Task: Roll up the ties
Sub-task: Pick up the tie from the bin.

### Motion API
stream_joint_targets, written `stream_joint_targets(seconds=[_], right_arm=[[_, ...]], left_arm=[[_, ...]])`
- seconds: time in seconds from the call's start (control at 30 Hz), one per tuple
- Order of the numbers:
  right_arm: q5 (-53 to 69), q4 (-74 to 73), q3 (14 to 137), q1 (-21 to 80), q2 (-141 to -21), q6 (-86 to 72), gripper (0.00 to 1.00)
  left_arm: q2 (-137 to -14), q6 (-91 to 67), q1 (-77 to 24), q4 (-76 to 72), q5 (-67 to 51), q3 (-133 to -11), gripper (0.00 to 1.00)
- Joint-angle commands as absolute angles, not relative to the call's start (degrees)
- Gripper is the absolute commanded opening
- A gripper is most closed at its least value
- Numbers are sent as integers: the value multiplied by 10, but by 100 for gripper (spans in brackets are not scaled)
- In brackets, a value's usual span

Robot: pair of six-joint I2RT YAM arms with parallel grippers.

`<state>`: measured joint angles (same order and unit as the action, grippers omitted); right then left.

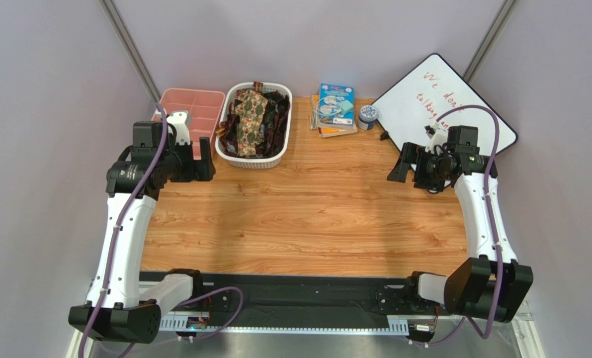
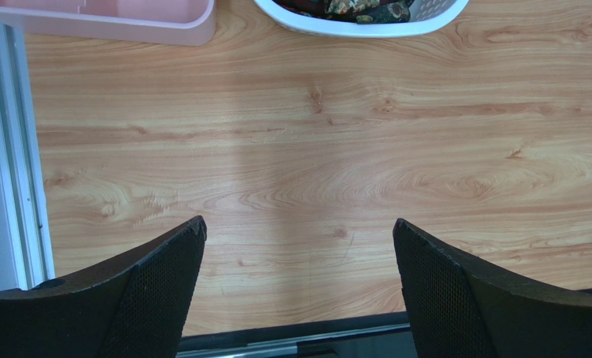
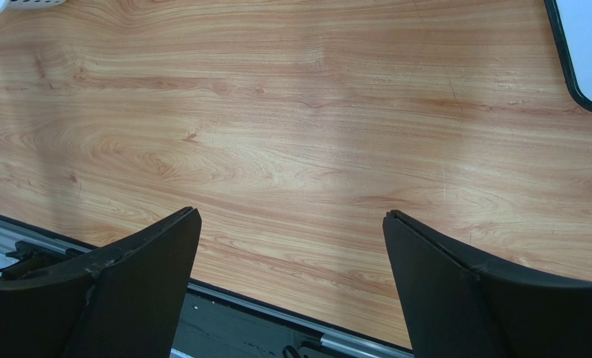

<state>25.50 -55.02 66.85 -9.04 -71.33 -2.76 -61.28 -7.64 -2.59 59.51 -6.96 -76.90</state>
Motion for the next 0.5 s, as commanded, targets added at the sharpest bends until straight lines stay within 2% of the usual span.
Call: stream_joint_targets(seconds=[0.0, 0.27, 0.47], right_arm=[[271, -520, 671, -85, -700, -22, 100], [275, -508, 679, -78, -722, -26, 100], [269, -496, 677, -73, -745, -34, 100]], left_arm=[[-630, -36, -26, 572, -100, -788, 100], [-739, -22, -62, 550, -121, -852, 100], [-856, -47, -90, 527, -158, -907, 91]])
